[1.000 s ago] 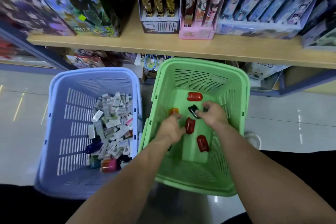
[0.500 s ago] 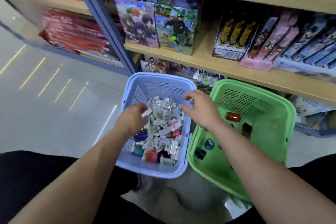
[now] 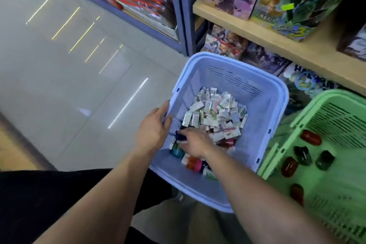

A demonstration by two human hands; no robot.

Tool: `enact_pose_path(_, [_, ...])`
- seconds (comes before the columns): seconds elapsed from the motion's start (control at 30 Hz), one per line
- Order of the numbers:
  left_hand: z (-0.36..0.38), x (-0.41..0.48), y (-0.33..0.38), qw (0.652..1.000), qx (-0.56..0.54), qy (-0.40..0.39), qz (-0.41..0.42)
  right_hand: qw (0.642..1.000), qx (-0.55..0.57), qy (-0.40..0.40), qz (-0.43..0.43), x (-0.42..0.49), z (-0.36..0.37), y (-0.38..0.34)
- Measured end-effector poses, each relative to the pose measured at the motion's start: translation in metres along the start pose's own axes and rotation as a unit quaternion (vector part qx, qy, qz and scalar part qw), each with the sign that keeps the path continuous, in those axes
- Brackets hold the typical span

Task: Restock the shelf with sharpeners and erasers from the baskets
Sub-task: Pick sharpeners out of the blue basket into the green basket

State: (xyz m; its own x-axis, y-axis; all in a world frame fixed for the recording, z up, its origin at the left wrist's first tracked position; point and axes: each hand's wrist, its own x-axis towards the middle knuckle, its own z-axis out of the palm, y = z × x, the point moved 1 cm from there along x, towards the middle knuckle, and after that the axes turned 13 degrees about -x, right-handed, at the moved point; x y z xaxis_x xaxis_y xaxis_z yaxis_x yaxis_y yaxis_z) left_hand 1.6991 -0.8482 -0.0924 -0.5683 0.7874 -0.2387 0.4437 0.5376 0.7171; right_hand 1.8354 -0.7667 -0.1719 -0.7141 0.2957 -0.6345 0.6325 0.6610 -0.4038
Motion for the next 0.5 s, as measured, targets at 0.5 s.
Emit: enact_pose_path(0.5, [0.006,0.059,0.009,0.995,-0.006,-0.054,0.079,0.992,-0.012,0.125,0.016,0.029,-0.001,0.016])
